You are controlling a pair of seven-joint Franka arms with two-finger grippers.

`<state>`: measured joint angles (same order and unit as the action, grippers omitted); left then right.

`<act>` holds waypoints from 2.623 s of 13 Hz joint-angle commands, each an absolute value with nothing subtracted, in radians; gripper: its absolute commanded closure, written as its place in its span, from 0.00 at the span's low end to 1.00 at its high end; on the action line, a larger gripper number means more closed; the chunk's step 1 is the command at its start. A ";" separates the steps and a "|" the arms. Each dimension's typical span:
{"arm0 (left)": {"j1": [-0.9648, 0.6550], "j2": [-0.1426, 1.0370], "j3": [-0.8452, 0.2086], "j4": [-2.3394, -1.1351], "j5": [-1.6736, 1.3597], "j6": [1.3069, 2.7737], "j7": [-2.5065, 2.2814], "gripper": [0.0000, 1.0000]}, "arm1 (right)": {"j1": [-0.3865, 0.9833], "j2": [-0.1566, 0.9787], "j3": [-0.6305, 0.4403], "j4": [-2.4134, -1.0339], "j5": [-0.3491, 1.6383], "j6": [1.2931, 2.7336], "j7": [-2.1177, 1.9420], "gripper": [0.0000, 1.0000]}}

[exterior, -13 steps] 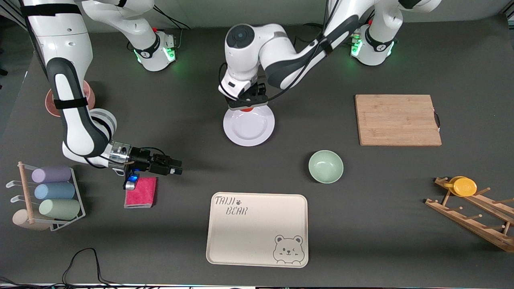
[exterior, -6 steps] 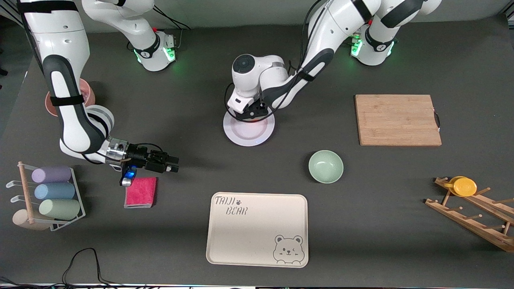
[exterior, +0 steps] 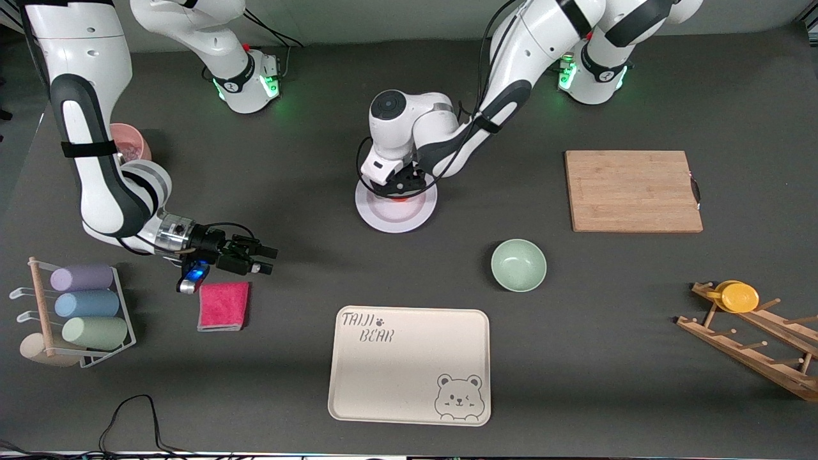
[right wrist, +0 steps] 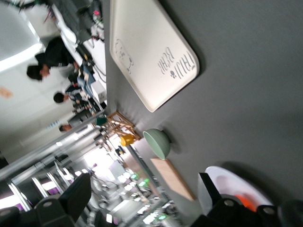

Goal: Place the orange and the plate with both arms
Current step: 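Raise the left gripper away while the right gripper moves to the plate, then grasp the rim of the white plate with the right gripper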

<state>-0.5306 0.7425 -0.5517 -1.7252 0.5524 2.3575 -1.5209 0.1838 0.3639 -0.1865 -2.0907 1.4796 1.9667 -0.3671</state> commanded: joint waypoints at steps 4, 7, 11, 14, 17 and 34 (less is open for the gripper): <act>-0.534 0.711 -0.541 -1.680 0.565 2.303 -1.502 0.00 | 0.192 0.333 -0.178 -2.226 1.633 1.959 -0.805 0.00; -0.461 0.551 -0.615 -1.657 0.461 2.114 -1.442 0.00 | 0.218 0.330 -0.170 -2.287 1.699 1.954 -0.937 0.00; -0.241 0.300 -0.675 -1.616 0.197 1.811 -1.145 0.00 | 0.258 0.354 -0.147 -2.358 1.807 1.898 -1.119 0.00; -0.009 0.172 -0.672 -1.548 0.091 1.588 -0.888 0.00 | 0.285 0.365 -0.129 -2.390 1.847 1.891 -1.205 0.00; 0.248 0.086 -0.666 -1.528 0.064 1.462 -0.585 0.00 | 0.293 0.405 -0.111 -2.398 1.850 1.887 -1.354 0.00; 0.134 -0.011 -0.148 -1.589 0.012 1.583 -0.031 0.00 | 0.290 0.621 -0.018 -2.393 1.924 1.749 -1.670 0.00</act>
